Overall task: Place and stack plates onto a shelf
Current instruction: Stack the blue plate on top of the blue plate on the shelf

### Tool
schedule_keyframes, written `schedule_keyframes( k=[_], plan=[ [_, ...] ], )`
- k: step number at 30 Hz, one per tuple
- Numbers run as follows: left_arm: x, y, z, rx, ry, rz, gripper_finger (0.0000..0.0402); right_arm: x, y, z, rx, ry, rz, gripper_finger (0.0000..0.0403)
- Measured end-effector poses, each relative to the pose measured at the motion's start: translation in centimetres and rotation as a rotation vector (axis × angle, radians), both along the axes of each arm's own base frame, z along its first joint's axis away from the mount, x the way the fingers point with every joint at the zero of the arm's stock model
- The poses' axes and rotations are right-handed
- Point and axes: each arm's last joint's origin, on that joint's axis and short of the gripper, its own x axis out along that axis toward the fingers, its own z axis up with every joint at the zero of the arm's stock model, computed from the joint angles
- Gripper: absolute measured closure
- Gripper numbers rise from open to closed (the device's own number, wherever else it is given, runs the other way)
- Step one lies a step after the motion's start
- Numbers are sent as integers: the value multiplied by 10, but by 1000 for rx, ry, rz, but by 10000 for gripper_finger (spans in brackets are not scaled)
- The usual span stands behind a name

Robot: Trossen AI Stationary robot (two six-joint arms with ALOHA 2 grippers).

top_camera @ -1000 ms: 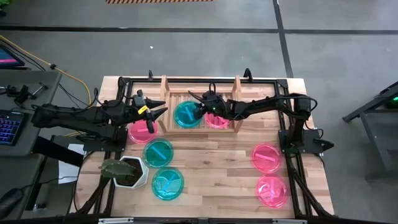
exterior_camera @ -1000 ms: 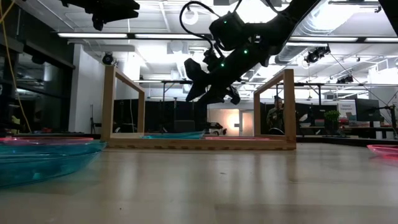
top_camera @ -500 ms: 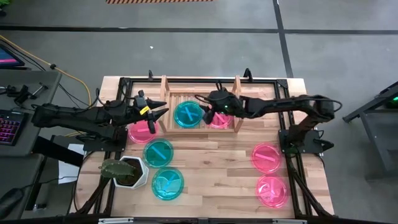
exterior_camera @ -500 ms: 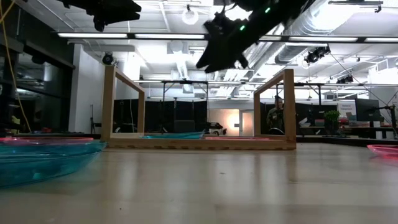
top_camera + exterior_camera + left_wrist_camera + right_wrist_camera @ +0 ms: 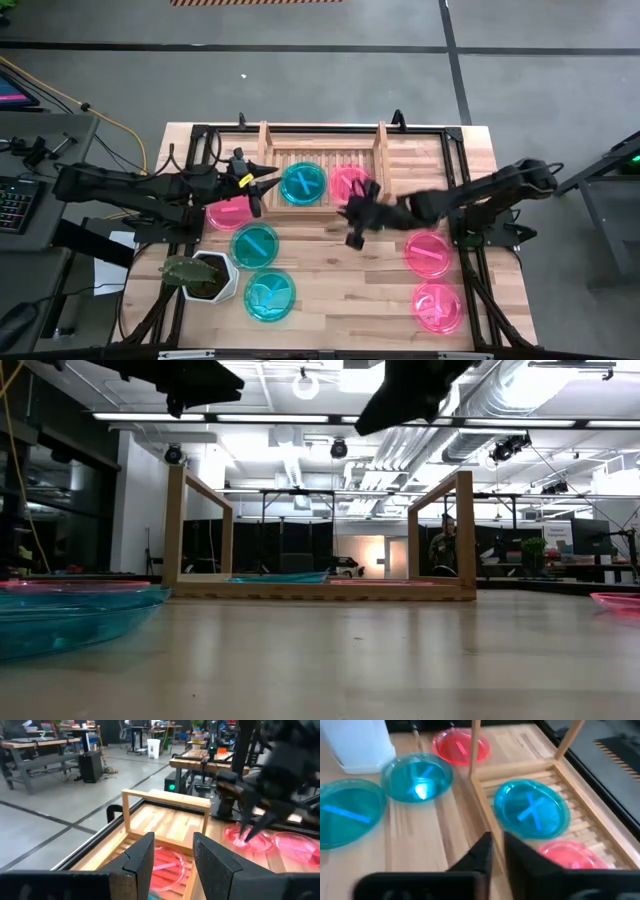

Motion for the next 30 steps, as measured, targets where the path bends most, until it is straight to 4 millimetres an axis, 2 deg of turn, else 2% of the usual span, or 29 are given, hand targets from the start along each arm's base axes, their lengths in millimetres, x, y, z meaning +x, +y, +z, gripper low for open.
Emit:
schedule_keyframes(
  k=[3, 6, 10, 13, 15, 20, 25, 30],
  plan=[
    [5, -1, -1, -1, -9, -14, 275, 9, 16, -21, -44, -11, -118, 393],
    [5, -1, 0, -1, -24, -14, 275, 25, 24, -54, -101, -9, -219, 398],
    [3, 0, 3, -1, -36, -14, 275, 51, 26, -106, -195, 58, -262, 401],
    [1, 0, 5, -2, -50, -13, 275, 72, 19, -126, -301, 133, -293, 402],
    [1, 0, 4, -1, -44, -13, 275, 86, 13, -133, -367, 187, -316, 402],
    [1, 0, 3, 6, -28, -14, 275, 113, -15, -131, -449, 333, -375, 403],
    [0, 0, -1, 2, 9, -13, 275, 113, -33, -126, -443, 451, -431, 403],
    [0, 0, -1, 0, 8, -13, 275, 109, -53, -130, -329, 514, -449, 403]
  ],
)
